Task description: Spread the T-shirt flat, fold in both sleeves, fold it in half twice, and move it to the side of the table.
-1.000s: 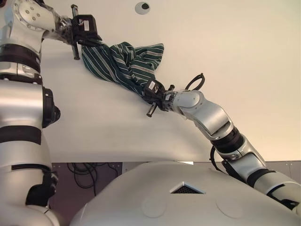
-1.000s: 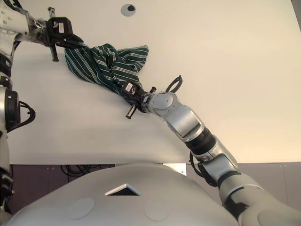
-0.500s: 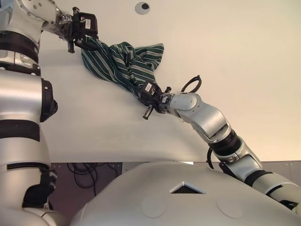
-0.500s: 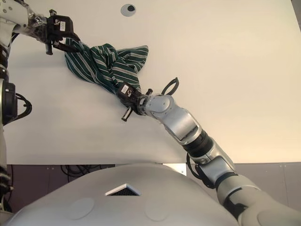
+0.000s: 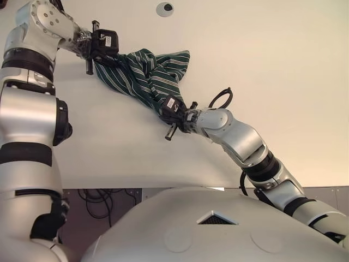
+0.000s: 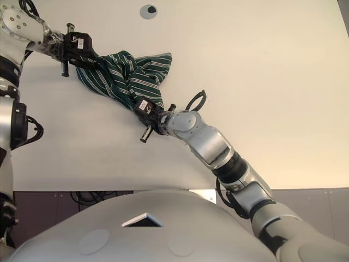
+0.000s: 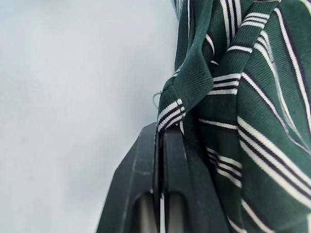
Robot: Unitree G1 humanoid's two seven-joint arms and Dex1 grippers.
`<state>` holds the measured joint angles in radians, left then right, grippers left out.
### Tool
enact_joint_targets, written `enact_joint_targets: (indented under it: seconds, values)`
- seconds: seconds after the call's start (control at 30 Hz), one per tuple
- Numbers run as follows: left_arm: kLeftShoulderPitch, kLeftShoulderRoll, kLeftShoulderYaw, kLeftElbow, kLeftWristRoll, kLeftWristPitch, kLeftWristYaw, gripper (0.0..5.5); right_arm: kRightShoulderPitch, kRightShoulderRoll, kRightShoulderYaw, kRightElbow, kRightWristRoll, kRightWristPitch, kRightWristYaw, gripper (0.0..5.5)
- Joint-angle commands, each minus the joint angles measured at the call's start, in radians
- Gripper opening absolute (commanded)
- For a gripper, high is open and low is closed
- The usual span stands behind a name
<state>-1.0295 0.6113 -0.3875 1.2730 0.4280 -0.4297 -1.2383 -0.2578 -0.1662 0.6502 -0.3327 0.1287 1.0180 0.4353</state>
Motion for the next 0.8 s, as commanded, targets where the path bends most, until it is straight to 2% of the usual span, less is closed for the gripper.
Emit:
enact_joint_targets:
  seconds: [0.03,0.13,0.43,0.63,0.8]
  values:
    - [0.009,-0.013,0.015,-0.012,-0.018,-0.022,0.014,0.33,-0.004,0.011,0.002,-0.012,0.013,0.013,0.001,0.00]
    - [0.001,-0.005,0.017,-0.011,-0.021,-0.032,0.012,0.02,-0.006,0.011,-0.001,-0.006,0.010,0.009,-0.001,0.00]
    - [-0.049,0.006,0.028,-0.014,-0.027,-0.045,-0.014,0.02,-0.036,0.008,-0.089,0.031,0.002,-0.032,-0.016,0.00]
    - [-0.149,0.026,0.128,0.003,-0.100,0.031,0.071,0.02,-0.223,-0.093,-0.284,0.093,0.013,-0.075,0.055,0.00]
    - [-0.203,-0.015,0.203,0.015,-0.160,0.102,0.184,0.02,-0.471,-0.138,-0.384,0.412,-0.027,-0.268,0.105,0.00]
